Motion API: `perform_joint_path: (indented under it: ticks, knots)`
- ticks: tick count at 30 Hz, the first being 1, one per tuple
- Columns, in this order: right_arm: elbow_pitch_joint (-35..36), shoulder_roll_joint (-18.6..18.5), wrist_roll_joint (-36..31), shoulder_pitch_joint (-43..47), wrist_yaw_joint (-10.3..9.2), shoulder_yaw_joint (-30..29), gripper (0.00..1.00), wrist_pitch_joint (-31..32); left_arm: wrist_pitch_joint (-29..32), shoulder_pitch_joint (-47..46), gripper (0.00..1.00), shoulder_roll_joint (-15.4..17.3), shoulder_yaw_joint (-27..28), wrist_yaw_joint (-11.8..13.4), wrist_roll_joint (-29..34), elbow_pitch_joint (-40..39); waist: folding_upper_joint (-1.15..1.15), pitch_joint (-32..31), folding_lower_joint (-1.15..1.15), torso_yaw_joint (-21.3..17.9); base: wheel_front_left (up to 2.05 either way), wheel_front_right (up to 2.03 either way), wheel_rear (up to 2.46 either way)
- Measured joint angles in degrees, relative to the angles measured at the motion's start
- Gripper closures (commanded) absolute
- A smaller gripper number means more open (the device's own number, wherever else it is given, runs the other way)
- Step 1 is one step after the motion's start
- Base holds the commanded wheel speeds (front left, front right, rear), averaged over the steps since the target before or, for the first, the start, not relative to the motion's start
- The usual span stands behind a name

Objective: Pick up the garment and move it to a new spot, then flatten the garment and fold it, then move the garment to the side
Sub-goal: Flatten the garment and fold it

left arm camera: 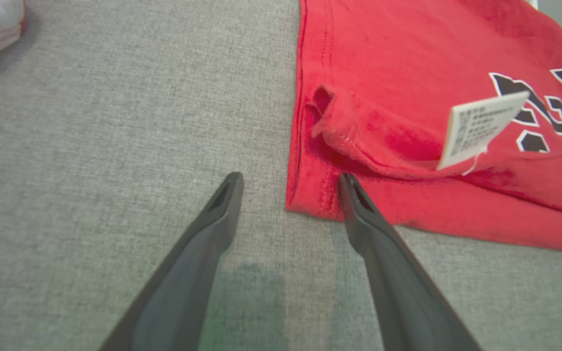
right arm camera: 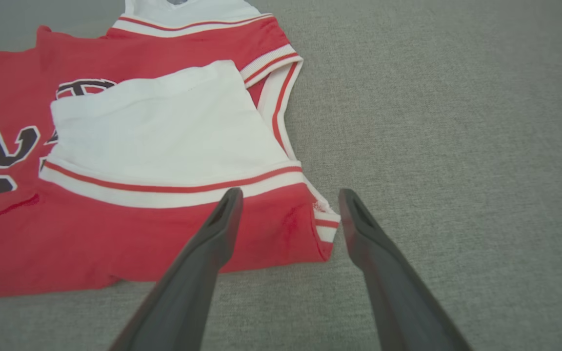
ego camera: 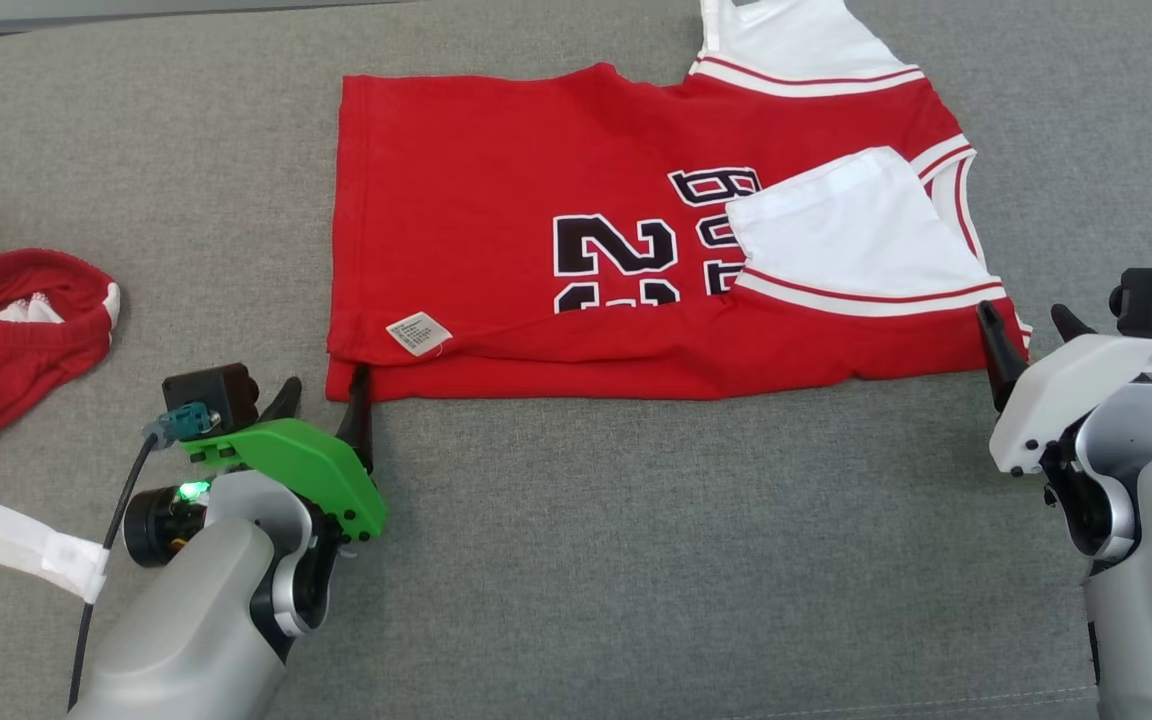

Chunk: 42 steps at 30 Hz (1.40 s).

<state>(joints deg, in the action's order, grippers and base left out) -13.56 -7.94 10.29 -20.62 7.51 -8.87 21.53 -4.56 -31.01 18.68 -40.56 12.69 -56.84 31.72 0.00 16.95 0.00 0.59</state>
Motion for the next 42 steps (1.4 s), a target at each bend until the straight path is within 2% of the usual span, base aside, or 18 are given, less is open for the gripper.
perform_joint_path:
  ticks: [6,12,13,14,15,16,21,30,35,42]
  knots:
    - [-4.66,1.54,-1.36,-2.44,0.00,-1.32,0.00,-0.68,-1.10,-2.07,0.00,-0.73,-0.16,-0.66,0.52,2.48,0.00,2.04,0.00,-0.20,0.00,0.00,0.00]
    - [-8.35,2.31,-3.90,-3.52,0.03,-2.55,0.00,1.16,-0.88,-3.58,0.00,-1.35,-0.91,-1.14,0.97,4.90,0.00,3.21,0.00,-0.14,0.00,0.00,0.00]
    - [-8.72,2.45,-4.20,-3.53,0.03,-2.83,0.00,1.71,-0.29,-3.75,0.12,-1.51,-1.26,-1.53,0.97,5.41,0.00,3.24,0.00,-0.04,0.00,0.00,0.00]
    - [-8.98,2.58,-4.37,-3.63,0.02,-2.86,0.13,2.18,0.14,-4.03,0.60,-1.65,-1.56,-1.99,0.99,5.79,0.00,3.24,0.00,0.06,0.00,0.00,0.00]
    - [-9.14,2.64,-4.49,-3.67,0.02,-3.01,0.66,2.32,0.49,-4.31,1.00,-1.68,-1.85,-2.70,0.99,6.11,0.00,3.20,0.00,0.14,0.00,0.00,0.00]
    - [-9.25,2.68,-4.77,-3.67,0.02,-3.10,1.00,2.34,0.53,-4.39,1.00,-1.76,-1.96,-3.45,0.97,6.33,0.00,3.14,0.00,0.19,0.00,0.00,0.00]
    - [-8.54,3.52,-5.14,-2.93,0.02,-3.78,1.00,2.29,0.47,-4.39,1.00,-3.10,-2.02,-5.11,0.14,7.94,0.00,2.17,0.00,0.46,0.00,0.00,0.00]
    - [-0.23,4.16,-4.99,5.33,0.03,-4.76,1.00,4.01,0.03,1.42,1.00,-1.15,-2.46,-6.35,-0.62,5.47,0.00,-2.09,0.00,0.69,0.00,0.00,0.00]
    - [5.11,4.55,-4.23,11.32,0.04,-5.26,1.00,6.24,1.01,7.10,1.00,1.93,-3.13,-4.99,-0.94,-0.31,0.00,-5.10,0.00,0.72,0.00,0.00,0.00]
    - [9.48,5.03,-2.83,17.97,0.05,-5.79,1.00,9.05,3.98,14.04,1.00,5.81,-4.00,0.09,-1.71,-9.50,0.00,-8.21,0.00,0.98,0.00,0.00,0.00]
